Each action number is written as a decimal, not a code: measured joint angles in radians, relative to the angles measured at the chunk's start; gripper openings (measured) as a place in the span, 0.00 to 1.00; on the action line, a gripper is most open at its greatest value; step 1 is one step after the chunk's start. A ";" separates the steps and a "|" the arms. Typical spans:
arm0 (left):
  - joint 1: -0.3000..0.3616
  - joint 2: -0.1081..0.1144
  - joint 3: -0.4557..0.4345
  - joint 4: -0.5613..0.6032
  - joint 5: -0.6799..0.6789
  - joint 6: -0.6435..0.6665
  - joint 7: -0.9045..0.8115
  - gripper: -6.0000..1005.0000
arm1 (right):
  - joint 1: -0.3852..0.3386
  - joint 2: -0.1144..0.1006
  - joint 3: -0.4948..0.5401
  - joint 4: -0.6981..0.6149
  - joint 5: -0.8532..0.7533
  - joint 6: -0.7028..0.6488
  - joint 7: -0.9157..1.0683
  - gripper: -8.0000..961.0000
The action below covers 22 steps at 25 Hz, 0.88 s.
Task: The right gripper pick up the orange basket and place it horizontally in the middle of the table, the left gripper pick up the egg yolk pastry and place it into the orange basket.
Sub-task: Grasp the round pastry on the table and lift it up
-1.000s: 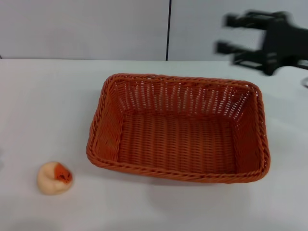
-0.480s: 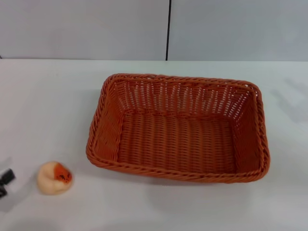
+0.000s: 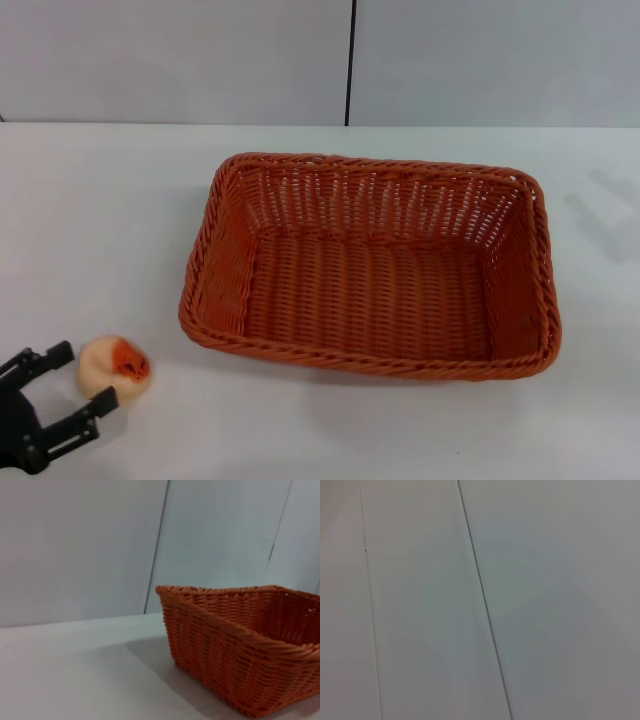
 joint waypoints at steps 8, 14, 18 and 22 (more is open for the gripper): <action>-0.036 0.000 -0.001 -0.116 0.006 -0.108 0.056 0.82 | 0.002 0.000 0.006 0.005 0.000 -0.011 0.002 0.61; -0.046 0.001 0.000 -0.127 0.007 -0.117 0.063 0.80 | -0.003 0.000 0.009 0.005 0.000 -0.013 0.004 0.61; -0.048 0.002 0.000 -0.128 0.008 -0.114 0.073 0.70 | -0.005 0.000 0.009 0.011 0.000 -0.015 0.001 0.61; -0.048 0.002 0.001 -0.137 0.011 -0.117 0.115 0.55 | -0.002 -0.002 0.009 0.021 0.000 -0.016 0.000 0.61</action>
